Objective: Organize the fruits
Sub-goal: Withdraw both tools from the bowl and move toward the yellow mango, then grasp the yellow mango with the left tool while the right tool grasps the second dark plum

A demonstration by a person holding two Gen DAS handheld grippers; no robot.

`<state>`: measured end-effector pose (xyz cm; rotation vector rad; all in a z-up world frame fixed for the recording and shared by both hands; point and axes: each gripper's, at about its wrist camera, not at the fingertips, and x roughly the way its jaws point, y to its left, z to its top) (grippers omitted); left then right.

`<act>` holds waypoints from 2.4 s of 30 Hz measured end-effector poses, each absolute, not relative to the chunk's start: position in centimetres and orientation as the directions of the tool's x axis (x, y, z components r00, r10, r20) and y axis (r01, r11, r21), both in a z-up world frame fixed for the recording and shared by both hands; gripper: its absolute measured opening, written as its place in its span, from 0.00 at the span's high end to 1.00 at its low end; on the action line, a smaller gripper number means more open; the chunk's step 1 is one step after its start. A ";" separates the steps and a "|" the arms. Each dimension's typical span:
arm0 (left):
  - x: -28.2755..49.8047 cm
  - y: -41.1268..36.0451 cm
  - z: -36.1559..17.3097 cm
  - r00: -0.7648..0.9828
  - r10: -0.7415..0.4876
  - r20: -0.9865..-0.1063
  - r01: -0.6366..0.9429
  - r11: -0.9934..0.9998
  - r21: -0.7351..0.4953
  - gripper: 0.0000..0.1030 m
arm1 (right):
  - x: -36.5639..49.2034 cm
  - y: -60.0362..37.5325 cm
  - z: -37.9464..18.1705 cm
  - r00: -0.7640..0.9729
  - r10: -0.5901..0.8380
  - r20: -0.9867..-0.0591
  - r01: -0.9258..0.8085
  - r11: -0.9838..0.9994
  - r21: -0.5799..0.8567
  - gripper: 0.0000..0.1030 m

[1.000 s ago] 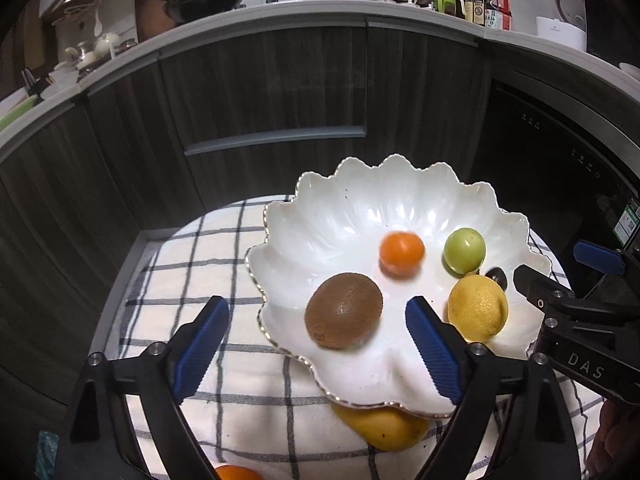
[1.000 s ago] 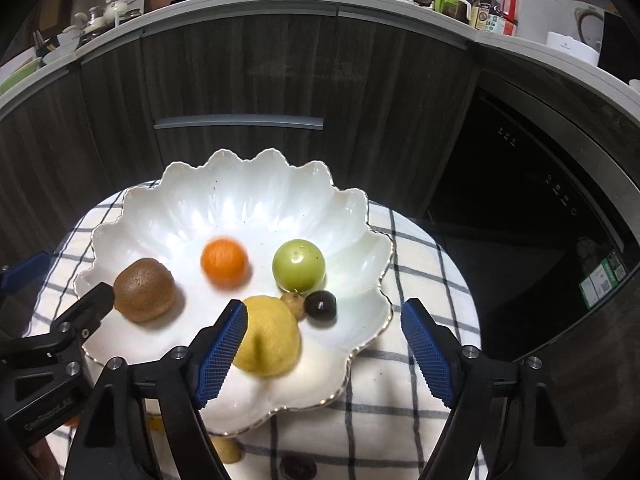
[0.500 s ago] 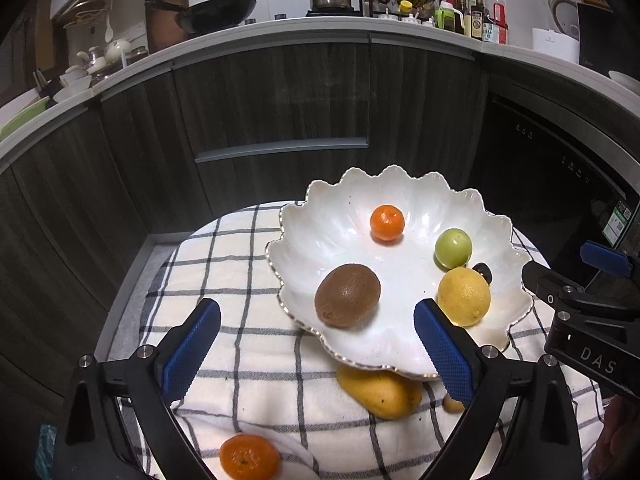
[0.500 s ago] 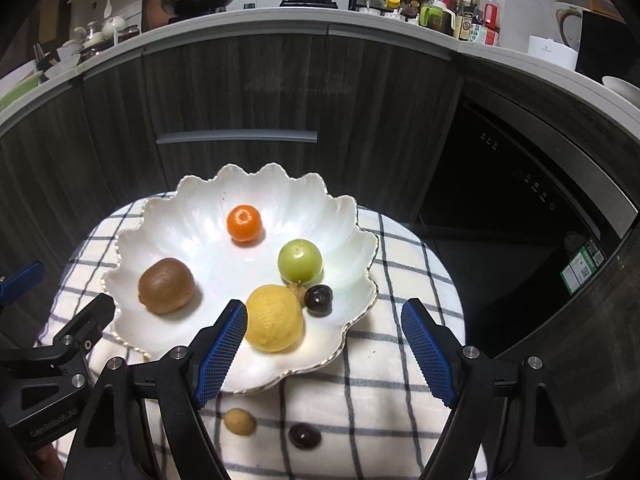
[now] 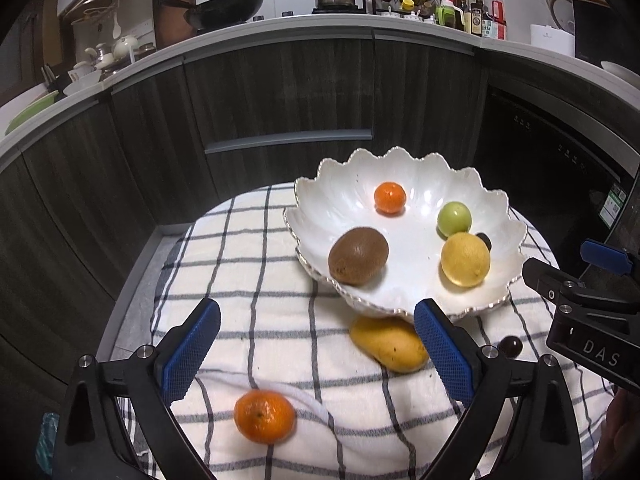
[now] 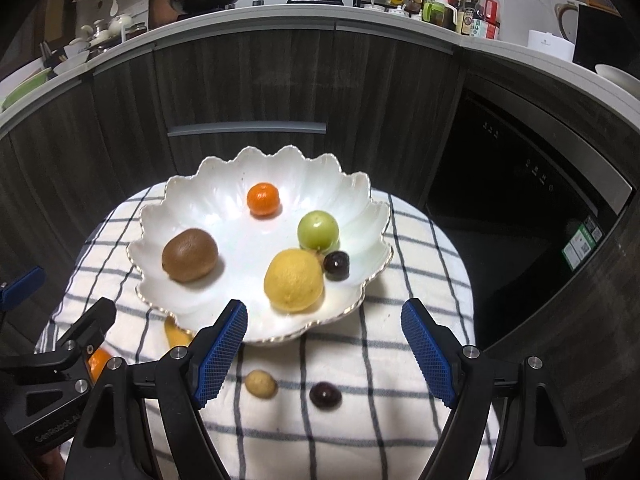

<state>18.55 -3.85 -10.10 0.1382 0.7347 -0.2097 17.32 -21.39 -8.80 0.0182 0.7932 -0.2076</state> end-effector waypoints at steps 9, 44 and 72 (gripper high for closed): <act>17.2 -5.3 -11.5 0.712 -0.175 -0.681 0.287 0.956 0.055 0.04 | 15.1 -22.5 -10.4 0.664 -0.195 -0.722 0.227 0.972 -0.055 0.22; 22.2 -8.5 -19.1 0.573 -0.335 -0.748 0.494 0.869 -0.011 0.05 | 16.2 -23.9 -16.7 0.577 -0.214 -0.788 0.326 0.945 -0.018 0.22; 20.3 -7.6 -18.5 0.554 -0.266 -0.789 0.443 0.896 0.010 0.25 | 16.1 -24.1 -16.7 0.576 -0.192 -0.795 0.313 0.950 -0.003 0.22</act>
